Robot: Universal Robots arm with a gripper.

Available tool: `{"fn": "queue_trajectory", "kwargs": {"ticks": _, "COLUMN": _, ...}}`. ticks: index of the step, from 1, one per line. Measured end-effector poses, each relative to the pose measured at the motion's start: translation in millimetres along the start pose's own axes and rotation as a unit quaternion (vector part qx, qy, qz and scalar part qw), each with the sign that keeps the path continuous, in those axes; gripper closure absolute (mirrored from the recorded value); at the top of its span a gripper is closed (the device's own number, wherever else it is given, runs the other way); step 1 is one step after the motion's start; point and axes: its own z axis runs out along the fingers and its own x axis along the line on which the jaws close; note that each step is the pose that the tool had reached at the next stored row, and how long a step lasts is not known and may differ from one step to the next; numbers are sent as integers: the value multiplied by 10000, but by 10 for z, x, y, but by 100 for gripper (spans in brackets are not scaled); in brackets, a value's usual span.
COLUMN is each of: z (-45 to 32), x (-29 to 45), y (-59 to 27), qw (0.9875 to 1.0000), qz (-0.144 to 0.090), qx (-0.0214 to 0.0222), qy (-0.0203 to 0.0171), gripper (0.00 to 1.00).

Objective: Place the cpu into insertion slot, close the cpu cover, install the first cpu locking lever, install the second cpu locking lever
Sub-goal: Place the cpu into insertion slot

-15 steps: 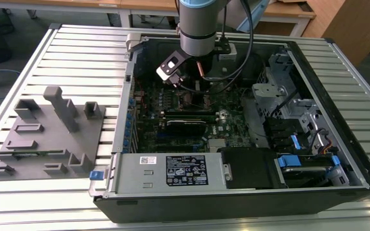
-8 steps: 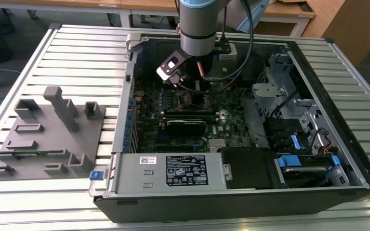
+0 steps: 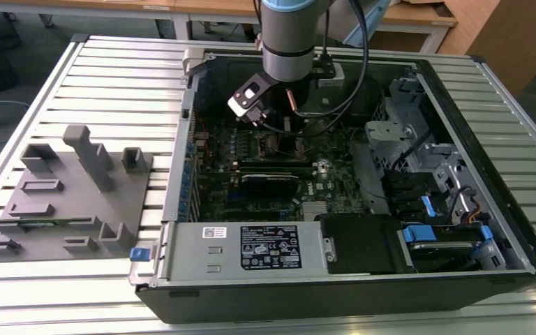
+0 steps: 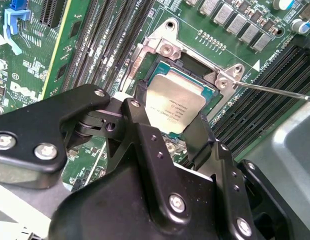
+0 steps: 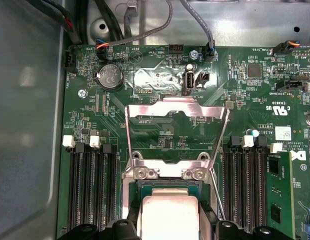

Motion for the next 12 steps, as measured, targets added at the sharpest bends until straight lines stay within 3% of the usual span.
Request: {"fn": "queue_trajectory", "kwargs": {"ticks": 12, "z": -22, "x": 0, "y": 5, "qw": 10000, "qz": -1, "qx": -4, "qy": 2, "gripper": 46}}
